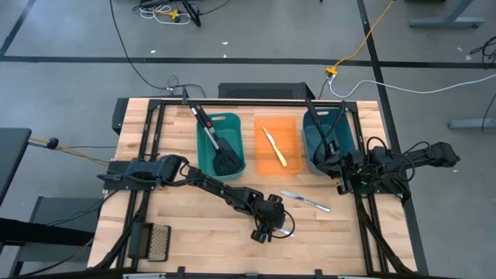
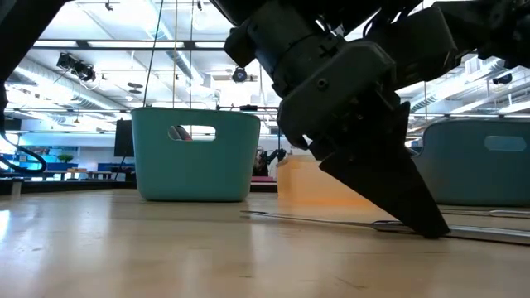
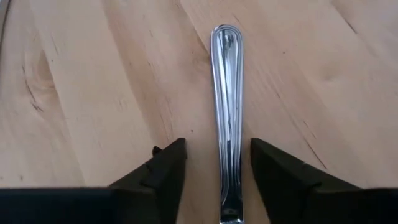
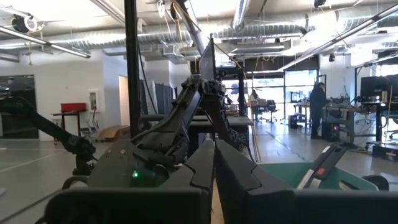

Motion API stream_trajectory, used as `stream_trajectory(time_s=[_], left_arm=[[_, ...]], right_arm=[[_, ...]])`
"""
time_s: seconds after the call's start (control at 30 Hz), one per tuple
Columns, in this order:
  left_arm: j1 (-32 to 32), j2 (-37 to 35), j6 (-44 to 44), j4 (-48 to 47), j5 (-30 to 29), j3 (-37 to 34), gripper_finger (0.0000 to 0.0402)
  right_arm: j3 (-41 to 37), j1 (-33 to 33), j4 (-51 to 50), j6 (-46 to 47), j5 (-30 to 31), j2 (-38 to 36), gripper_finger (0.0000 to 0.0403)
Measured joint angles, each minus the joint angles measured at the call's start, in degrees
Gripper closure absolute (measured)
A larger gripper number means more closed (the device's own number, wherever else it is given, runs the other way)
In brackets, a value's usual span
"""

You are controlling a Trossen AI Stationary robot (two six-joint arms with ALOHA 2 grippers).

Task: Pick & Place Kitchen Items
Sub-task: Put the bottom silver knife into the orange bin

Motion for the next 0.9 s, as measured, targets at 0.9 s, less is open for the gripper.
stream_trajectory(time_s=[0.9], left_arm=[[-0.9,-2.4,0.4,0.5,0.8,-0.7,0.0234]], right_arm=[[0.0,0.0,-2.8,2.8,6.6,3.6,0.0353]])
